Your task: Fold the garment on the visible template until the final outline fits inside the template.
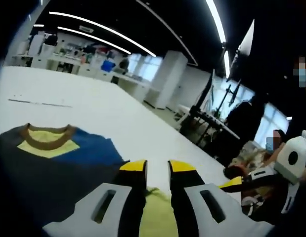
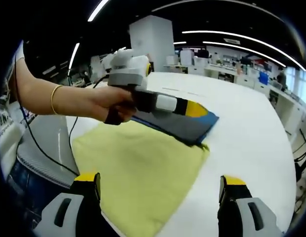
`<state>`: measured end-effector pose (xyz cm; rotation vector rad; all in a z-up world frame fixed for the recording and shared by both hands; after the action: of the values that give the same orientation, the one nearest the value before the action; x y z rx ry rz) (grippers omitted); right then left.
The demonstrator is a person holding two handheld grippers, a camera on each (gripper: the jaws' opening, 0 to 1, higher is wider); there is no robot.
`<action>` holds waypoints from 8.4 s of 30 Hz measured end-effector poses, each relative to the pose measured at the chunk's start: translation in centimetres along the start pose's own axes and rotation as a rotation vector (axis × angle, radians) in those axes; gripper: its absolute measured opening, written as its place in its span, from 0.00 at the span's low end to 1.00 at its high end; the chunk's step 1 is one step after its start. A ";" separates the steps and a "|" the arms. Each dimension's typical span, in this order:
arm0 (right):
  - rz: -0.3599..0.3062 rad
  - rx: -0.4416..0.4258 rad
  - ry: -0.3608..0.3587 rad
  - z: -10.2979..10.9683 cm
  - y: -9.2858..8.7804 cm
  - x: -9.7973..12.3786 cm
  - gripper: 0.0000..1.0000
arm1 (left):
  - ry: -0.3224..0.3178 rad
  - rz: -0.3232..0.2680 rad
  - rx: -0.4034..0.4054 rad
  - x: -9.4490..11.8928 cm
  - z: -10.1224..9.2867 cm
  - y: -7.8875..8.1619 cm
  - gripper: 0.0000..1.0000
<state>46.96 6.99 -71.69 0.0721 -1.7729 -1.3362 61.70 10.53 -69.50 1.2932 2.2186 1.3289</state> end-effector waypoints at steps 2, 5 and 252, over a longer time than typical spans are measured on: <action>-0.002 0.003 0.016 0.1 0.2 0.0 0.99 | -0.008 -0.008 -0.035 0.3 -0.2 0.4 0.27; -0.002 0.010 0.034 0.2 0.4 -0.1 0.99 | -0.005 -0.011 -0.047 0.9 -0.2 0.9 0.46; 0.115 0.433 -0.174 -12.8 9.3 -8.2 0.00 | 0.500 0.290 -0.639 21.0 17.0 9.0 0.01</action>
<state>64.53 5.58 -68.92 0.0923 -2.1568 -0.8808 64.75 38.74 -67.17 1.1327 1.6263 2.4324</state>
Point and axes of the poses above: the point that each gripper's makers call its tool centre point, and the gripper's own axes: x roughly backward along the fingers, z roughly to its left, y roughly out of its top, the point moved 2 cm from there along x, roughly backward along the fingers, and after that the axes turned 9 degrees about x, right-handed, at the moved point
